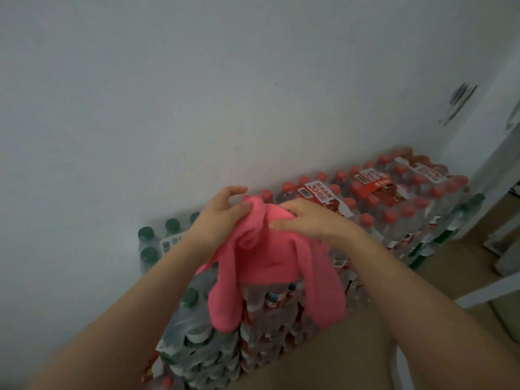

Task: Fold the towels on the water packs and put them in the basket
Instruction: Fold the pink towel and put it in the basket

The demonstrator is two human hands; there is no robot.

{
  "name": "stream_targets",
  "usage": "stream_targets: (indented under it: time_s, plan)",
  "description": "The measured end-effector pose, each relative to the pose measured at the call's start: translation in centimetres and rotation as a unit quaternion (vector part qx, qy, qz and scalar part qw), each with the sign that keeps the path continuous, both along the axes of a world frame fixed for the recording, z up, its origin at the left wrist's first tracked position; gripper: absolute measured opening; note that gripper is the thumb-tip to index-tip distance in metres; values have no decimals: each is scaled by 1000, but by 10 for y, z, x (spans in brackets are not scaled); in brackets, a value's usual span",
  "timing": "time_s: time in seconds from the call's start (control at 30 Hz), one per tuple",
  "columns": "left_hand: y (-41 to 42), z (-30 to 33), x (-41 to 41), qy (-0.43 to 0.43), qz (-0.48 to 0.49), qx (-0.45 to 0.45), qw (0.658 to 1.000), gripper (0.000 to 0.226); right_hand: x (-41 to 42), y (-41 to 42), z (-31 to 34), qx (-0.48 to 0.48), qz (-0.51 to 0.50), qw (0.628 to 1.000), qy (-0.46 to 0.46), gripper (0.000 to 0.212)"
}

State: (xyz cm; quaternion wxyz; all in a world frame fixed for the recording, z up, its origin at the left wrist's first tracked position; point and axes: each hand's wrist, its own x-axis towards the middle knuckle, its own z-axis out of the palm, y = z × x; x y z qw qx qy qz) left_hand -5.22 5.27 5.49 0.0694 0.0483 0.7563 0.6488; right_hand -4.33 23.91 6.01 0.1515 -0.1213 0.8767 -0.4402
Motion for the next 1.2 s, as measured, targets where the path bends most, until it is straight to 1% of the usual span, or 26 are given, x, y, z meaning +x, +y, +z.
stream_targets:
  time_s: [0.07, 0.1, 0.13, 0.17, 0.2, 0.27, 0.3, 0.33, 0.4, 0.43, 0.47, 0.53, 0.6, 0.63, 0.67, 0.73, 0.8, 0.83, 0.9, 0.97, 1.03, 1.1, 1.13, 1.17, 1.2]
  plan:
    - [7, -6, -1, 2, -98, -92, 991, 48, -5, -2, 5, -21, 50, 998, 30, 21]
    - [9, -7, -1, 4, -147, -124, 981, 56, -7, 0, 6, -25, 74, 996, 37, 22]
    - [11, -6, -1, 4, -187, -152, 971, 58, -9, 4, 7, -26, 97, 994, 36, 22]
    - [11, -5, -2, 11, -208, -186, 960, 54, -12, 9, 7, -32, 116, 992, 27, 22]
    - [12, -4, -4, 29, -205, -224, 952, 45, -14, 13, 7, -43, 130, 990, 10, 23]
    - [17, -4, -11, 98, -135, -286, 944, 16, -19, 21, 6, -79, 134, 987, -31, 27]
    - [19, -5, -14, 127, -86, -287, 946, 9, -22, 25, 5, -100, 120, 987, -44, 28]
    - [23, -5, -18, 140, -34, -270, 952, 10, -25, 28, 5, -114, 102, 987, -43, 27]
    - [30, -4, -25, 135, 57, -208, 967, 7, -31, 38, 6, -122, 59, 991, -21, 17]
    - [32, -2, -29, 129, 94, -182, 970, 5, -34, 44, 6, -121, 41, 992, -16, 14]
    - [34, -1, -33, 126, 128, -161, 971, 4, -37, 51, 6, -120, 27, 992, -18, 16]
    - [35, 0, -40, 117, 191, -108, 968, 5, -43, 65, 5, -106, 2, 994, -30, 22]
    - [33, 0, -48, 113, 267, -54, 956, 6, -48, 77, 2, -98, -27, 994, -33, 20]
    - [32, 0, -52, 112, 294, -42, 948, 5, -50, 82, 2, -95, -45, 994, -21, 18]
    - [32, -1, -57, 109, 300, -48, 946, 5, -51, 85, 2, -96, -66, 993, -2, 18]
    - [37, -6, -62, 98, 259, -94, 956, 8, -54, 87, 0, -133, -93, 986, 34, 20]
    - [48, -10, -63, 101, 203, -123, 966, 13, -57, 83, 0, -175, -92, 979, 49, 21]
    - [54, -11, -61, 104, 173, -130, 971, 19, -59, 80, 0, -189, -87, 977, 54, 19]
    - [63, -9, -58, 104, 88, -152, 979, 48, -63, 75, 0, -190, -66, 978, 62, 14]
    - [70, -4, -54, 90, -28, -217, 972, 74, -66, 71, 1, -170, -23, 983, 65, 31]
    - [76, 1, -50, 91, -115, -284, 948, 85, -64, 67, 3, -134, 42, 988, 66, 49]
    - [75, 4, -47, 101, -133, -298, 940, 88, -63, 64, 2, -93, 89, 989, 77, 60]
    - [72, 4, -46, 109, -127, -296, 940, 88, -63, 63, 0, -86, 90, 989, 82, 61]
    - [69, 3, -46, 121, -118, -298, 939, 87, -63, 62, -2, -88, 83, 989, 84, 57]
    - [67, 3, -45, 133, -110, -304, 937, 85, -64, 62, -3, -92, 79, 989, 85, 48]
